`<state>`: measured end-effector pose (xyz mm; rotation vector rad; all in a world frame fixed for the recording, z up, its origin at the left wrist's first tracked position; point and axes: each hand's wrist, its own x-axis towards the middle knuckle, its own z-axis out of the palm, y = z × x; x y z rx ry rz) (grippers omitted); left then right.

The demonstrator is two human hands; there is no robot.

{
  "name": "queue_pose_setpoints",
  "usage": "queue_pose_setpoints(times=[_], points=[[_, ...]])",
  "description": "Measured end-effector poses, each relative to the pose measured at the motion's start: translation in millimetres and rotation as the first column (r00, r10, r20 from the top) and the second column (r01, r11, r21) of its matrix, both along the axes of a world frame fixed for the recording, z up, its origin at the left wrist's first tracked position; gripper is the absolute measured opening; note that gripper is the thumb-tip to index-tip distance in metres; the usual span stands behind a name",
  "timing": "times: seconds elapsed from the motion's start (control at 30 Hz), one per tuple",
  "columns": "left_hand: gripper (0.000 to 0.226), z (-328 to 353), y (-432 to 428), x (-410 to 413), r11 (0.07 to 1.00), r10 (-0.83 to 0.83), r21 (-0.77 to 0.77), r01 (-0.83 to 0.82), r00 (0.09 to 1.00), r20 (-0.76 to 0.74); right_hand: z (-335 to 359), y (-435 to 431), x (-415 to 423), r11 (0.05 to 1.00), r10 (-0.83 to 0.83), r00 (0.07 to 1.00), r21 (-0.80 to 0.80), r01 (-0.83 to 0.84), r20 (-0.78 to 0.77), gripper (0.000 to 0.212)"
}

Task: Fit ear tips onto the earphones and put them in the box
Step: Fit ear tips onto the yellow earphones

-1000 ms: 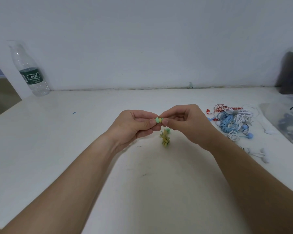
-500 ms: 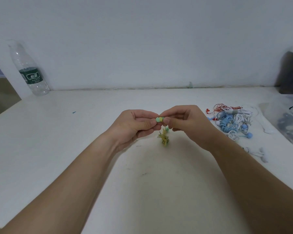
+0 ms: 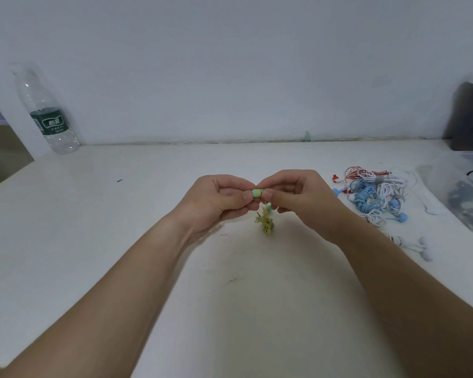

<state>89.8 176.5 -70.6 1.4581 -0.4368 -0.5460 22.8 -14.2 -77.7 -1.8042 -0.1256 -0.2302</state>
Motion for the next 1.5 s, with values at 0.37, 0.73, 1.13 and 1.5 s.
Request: queue_pose_setpoints(times=[0.37,0.73,1.13,1.5], points=[[0.016,2,-5,-9,0.994,-0.015,0.106,-0.020,0.947,0.320,0,-1,-4,0.991,-0.126,0.991,0.042,0.127,-0.047,0.005],[0.020,-4,-5,-3,0.972,0.003,0.209,-0.110,0.891,0.454,-10,8,-9,0.778,-0.114,0.980,-0.628,-0.015,-0.166,0.065],[0.018,-12,-12,0,0.934,0.055,0.278,-0.225,0.858,0.511,-9,6,-5,0.787,-0.290,0.955,-0.583,0.203,-0.059,0.007],[0.025,29,-62,-25,0.988,0.082,0.098,-0.119,0.943,0.324,39,-28,-32,0.943,-0.193,0.965,0.239,0.233,-0.180,0.017]])
